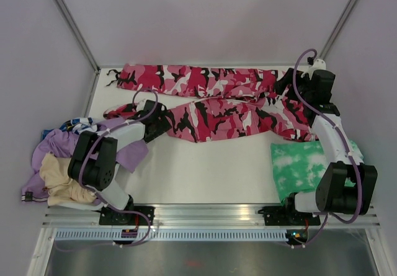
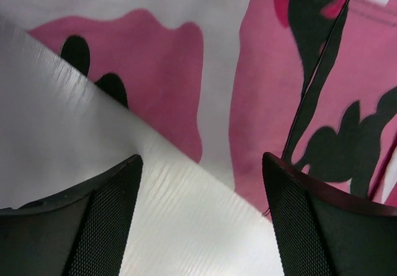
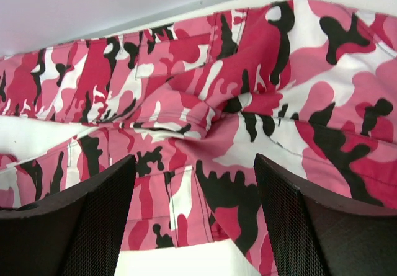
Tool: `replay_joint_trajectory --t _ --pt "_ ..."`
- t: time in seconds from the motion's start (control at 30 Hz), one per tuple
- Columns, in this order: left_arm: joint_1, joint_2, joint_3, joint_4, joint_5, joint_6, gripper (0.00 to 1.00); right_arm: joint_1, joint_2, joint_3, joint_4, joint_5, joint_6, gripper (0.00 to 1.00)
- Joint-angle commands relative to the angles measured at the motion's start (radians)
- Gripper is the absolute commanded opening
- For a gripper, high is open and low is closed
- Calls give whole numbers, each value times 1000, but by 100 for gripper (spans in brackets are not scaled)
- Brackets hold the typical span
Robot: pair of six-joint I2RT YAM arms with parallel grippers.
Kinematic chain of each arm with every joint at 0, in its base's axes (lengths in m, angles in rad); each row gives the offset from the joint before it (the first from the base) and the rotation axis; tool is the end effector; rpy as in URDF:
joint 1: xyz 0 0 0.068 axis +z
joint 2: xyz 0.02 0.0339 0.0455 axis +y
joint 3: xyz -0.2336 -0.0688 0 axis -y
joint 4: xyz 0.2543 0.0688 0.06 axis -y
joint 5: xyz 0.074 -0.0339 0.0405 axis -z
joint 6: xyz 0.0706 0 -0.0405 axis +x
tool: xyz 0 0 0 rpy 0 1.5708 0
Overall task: Fold and stack the trousers
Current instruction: Flatten the trousers out
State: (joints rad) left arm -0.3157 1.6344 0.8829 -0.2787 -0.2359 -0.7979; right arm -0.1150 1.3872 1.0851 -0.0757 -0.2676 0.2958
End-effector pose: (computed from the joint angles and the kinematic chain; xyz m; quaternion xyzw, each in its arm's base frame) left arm 0.3236 -0.0883 0.0945 -0.2590 0.9218 -0.0439 0.2850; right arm 0.3698 -0.0239 0.2724 0.0939 0.8180 0.1602 0.5445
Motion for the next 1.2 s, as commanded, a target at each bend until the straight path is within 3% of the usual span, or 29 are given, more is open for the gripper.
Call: replay_joint_trajectory --t 0.0,0.07,0.17,0.23,0.33,0.43,0.53,0.63,0.73,0.77,0.8,0.87,1.0,1.1,1.17 --pt "-2 73 -7 94 -37 -109 82 -5 -43 -50 17 -35 17 83" --pt "1 105 28 105 -68 -100 78 -6 -73 -79 17 -33 31 83" --pt "1 125 111 49 -149 -68 51 3 -100 -116 22 -38 31 83" --pt "1 127 172 -65 -227 19 4 5 -114 -142 25 -22 29 83" --pt "1 88 303 -232 -328 136 2 6 -117 -163 27 -25 32 83" --pt "4 1 369 -258 -397 412 2 6 -120 -183 39 -33 46 83" --pt "10 -1 541 -356 -393 624 2 6 -140 -209 59 -32 52 84" --pt "9 90 716 -588 -384 666 2 6 -145 -220 59 -12 42 85" --pt "10 134 737 -665 -381 658 18 8 -132 -215 54 -12 36 86" --pt "12 134 711 -657 -381 660 35 6 -131 -217 56 -13 37 86" --pt "13 136 706 -659 -369 655 61 8 -128 -214 57 -18 39 86" --pt "23 140 718 -685 -306 625 84 9 -120 -208 54 -22 36 87" --pt "56 90 719 -659 -173 568 100 12 -120 -199 44 -28 36 88" --pt "145 1 673 -565 -32 531 100 12 -122 -186 25 -36 39 88" --pt "284 -63 593 -486 73 456 100 12 -123 -185 27 -48 46 88"
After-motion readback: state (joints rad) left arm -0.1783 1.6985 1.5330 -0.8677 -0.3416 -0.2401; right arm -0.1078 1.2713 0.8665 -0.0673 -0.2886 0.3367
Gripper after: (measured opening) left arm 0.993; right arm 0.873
